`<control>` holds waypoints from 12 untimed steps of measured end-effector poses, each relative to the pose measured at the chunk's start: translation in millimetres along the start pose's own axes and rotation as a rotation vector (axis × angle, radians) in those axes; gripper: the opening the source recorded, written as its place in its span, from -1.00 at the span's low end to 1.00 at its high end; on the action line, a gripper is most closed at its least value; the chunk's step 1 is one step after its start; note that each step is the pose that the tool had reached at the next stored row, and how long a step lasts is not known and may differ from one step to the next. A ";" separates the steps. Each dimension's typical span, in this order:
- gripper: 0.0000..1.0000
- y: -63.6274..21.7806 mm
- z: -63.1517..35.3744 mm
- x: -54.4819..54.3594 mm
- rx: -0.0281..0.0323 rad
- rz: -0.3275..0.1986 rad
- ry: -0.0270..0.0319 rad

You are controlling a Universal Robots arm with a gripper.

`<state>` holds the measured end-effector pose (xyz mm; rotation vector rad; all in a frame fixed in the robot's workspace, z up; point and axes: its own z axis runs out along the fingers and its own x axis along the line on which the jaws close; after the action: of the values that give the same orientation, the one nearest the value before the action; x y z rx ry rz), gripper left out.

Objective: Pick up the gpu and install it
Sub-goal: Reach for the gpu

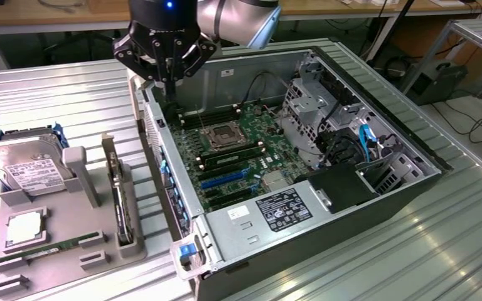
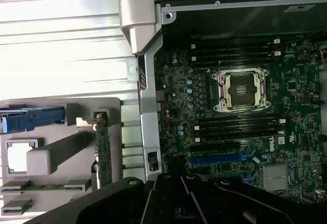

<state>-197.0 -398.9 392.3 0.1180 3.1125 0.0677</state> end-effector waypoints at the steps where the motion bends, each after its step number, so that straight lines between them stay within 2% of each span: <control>1: -0.79 0.0 0.0 0.4 0.0000 0.000 0.0000; 12: -0.79 -0.4 -0.1 5.2 0.0000 0.000 0.0000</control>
<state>-202.2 -398.9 392.2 0.1180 3.1125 0.0676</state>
